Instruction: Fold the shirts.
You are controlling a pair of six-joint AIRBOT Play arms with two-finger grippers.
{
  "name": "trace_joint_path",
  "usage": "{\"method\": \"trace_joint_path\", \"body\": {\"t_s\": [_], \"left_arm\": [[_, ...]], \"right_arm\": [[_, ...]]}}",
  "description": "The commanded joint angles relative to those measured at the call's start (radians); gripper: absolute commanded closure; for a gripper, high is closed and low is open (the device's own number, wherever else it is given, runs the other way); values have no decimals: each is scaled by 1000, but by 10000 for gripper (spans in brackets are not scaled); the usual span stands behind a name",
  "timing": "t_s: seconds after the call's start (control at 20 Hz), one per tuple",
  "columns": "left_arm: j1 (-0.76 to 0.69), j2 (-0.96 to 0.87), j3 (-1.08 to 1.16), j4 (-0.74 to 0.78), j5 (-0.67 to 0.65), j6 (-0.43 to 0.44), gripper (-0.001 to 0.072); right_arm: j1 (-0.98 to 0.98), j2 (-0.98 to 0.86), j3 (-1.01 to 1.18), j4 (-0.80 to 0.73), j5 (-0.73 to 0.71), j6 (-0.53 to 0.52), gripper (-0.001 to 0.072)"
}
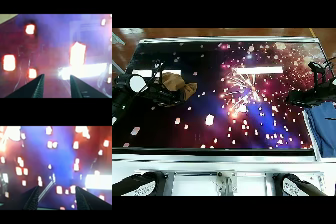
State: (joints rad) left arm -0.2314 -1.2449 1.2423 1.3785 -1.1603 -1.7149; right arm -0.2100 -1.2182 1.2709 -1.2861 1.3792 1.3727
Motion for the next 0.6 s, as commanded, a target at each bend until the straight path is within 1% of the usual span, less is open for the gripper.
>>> {"method": "trace_joint_path", "body": {"t_s": [0.0, 0.05, 0.25, 0.35, 0.45, 0.5, 0.55], "left_arm": [[0, 1, 0, 0, 0, 0, 331], [0, 0, 0, 0, 10, 0, 331], [0, -7, 0, -7, 80, -1, 330], [0, -7, 0, -45, 89, 0, 331], [3, -9, 0, -24, 95, 0, 322], [14, -12, 0, 14, 112, -1, 247], [32, -16, 0, 52, 147, -6, 44]], "right_arm": [[1, 0, 0, 33, -62, 66, 143], [1, 0, 0, 57, -78, 76, 142], [1, 0, -1, 73, -73, 74, 142], [1, 0, 0, 74, -71, 74, 143], [1, 0, 0, 73, -74, 74, 142], [1, 0, -1, 74, -74, 74, 143], [1, 0, 0, 74, -74, 74, 143]]}}
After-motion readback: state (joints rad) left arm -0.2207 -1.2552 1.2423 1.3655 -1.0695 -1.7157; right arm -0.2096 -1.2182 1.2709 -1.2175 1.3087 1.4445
